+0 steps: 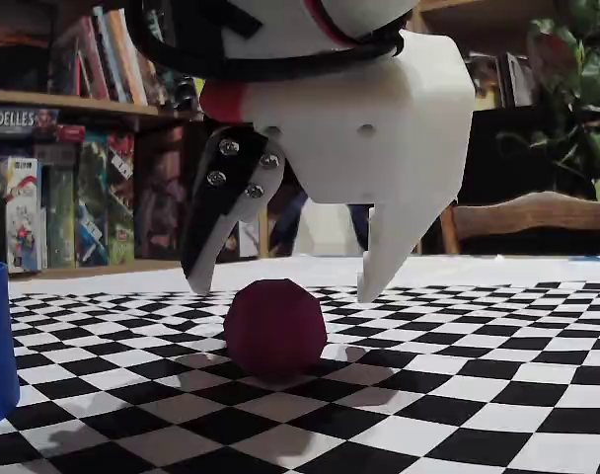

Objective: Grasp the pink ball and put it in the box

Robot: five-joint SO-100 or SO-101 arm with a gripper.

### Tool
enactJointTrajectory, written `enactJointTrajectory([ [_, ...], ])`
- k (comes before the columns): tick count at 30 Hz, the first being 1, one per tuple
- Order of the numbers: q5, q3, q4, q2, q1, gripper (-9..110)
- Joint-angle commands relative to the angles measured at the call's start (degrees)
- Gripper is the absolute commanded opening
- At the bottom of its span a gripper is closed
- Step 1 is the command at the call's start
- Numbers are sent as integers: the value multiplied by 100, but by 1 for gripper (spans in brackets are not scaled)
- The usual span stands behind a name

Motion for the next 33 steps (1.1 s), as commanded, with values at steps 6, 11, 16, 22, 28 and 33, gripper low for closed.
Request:
enactJointTrajectory([
  [6, -53, -220, 44, -79, -53, 30],
  [11, -53, -185, 44, -88, -53, 30],
  [16, -53, -167, 141, -88, -70, 29],
  [22, -53, -141, 193, -88, -79, 29],
  [28, -53, -88, 211, -88, -79, 29],
  [33, -53, -62, 211, -105, -79, 29],
])
